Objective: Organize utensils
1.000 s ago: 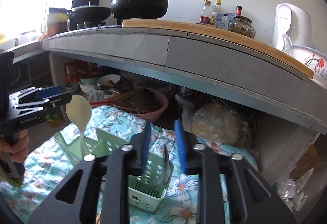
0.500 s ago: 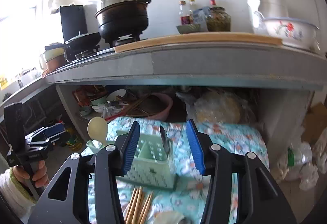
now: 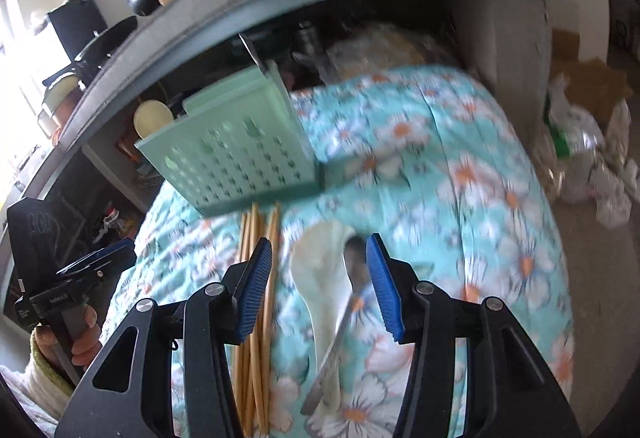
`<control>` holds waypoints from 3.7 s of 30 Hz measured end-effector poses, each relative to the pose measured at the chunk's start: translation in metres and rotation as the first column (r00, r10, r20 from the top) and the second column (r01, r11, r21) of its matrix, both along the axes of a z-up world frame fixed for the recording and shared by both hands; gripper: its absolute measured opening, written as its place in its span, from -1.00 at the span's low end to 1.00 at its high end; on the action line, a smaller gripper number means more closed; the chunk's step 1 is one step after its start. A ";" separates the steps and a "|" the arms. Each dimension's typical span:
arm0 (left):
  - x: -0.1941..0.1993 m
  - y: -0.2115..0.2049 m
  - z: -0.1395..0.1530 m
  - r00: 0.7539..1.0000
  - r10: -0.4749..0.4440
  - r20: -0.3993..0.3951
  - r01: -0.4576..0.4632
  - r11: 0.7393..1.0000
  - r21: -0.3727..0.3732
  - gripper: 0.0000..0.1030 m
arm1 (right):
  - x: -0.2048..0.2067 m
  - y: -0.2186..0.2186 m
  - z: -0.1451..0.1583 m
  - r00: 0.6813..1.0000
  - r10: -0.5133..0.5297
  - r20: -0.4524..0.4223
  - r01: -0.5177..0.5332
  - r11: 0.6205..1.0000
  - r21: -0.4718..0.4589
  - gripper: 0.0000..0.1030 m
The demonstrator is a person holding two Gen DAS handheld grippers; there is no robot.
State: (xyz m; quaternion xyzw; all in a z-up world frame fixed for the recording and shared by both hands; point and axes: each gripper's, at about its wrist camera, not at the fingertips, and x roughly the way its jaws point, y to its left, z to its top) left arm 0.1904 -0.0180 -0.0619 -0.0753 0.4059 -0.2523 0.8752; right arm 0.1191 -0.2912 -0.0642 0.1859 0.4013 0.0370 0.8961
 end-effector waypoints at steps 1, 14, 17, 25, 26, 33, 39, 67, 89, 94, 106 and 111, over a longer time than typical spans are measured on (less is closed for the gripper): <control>-0.001 -0.001 -0.005 1.000 -0.001 -0.018 0.001 1.000 0.000 0.75 | -0.001 -0.001 -0.005 1.000 -0.008 -0.013 0.008 1.000 0.005 -0.06; -0.005 -0.006 -0.021 0.997 -0.019 -0.080 0.017 0.999 -0.030 0.84 | -0.002 -0.003 -0.052 0.992 -0.062 -0.107 0.067 0.997 0.043 -0.06; -0.005 -0.009 -0.019 0.997 -0.036 -0.075 0.033 0.999 -0.039 0.84 | -0.004 -0.005 -0.056 0.992 -0.074 -0.107 0.078 0.996 0.034 -0.06; -0.006 -0.036 0.002 0.991 -0.130 0.020 0.131 0.990 -0.051 0.84 | -0.009 -0.013 -0.053 0.989 -0.119 -0.089 0.116 0.993 -0.035 -0.06; -0.006 -0.043 0.006 0.988 -0.153 0.036 0.154 0.987 -0.049 0.84 | -0.010 -0.016 -0.051 0.988 -0.131 -0.080 0.127 0.991 -0.050 -0.06; -0.002 -0.103 0.021 0.949 -0.304 0.087 0.308 0.950 -0.041 0.84 | -0.018 -0.031 -0.042 0.974 -0.224 -0.027 0.216 0.960 -0.180 -0.06; 0.003 -0.151 0.014 0.910 -0.408 0.072 0.413 0.907 -0.084 0.65 | -0.026 -0.045 -0.047 0.964 -0.265 -0.017 0.256 0.945 -0.206 -0.06; 0.052 -0.216 -0.059 0.903 -0.358 -0.239 0.360 0.932 -0.038 -0.84 | -0.026 -0.060 -0.060 0.963 -0.268 -0.024 0.263 0.955 -0.136 -0.06; 0.016 -0.102 0.044 0.964 -0.264 -0.027 0.242 0.916 -0.320 -0.96 | -0.012 -0.043 -0.042 0.998 -0.049 -0.027 0.053 0.986 0.157 -0.06; 0.010 -0.068 0.058 0.981 -0.193 0.030 0.192 0.928 -0.319 -0.96 | 0.018 -0.028 -0.056 0.996 0.030 -0.087 -0.013 0.981 0.192 -0.06; 0.008 -0.017 0.053 0.995 -0.081 0.052 0.094 0.939 -0.330 -0.96 | 0.059 -0.030 -0.078 0.985 0.069 -0.156 -0.029 0.969 0.245 -0.25; 0.011 -0.009 0.043 0.998 -0.057 0.040 0.067 0.940 -0.333 -0.96 | 0.070 -0.025 -0.080 0.980 0.100 -0.171 -0.055 0.968 0.247 -0.42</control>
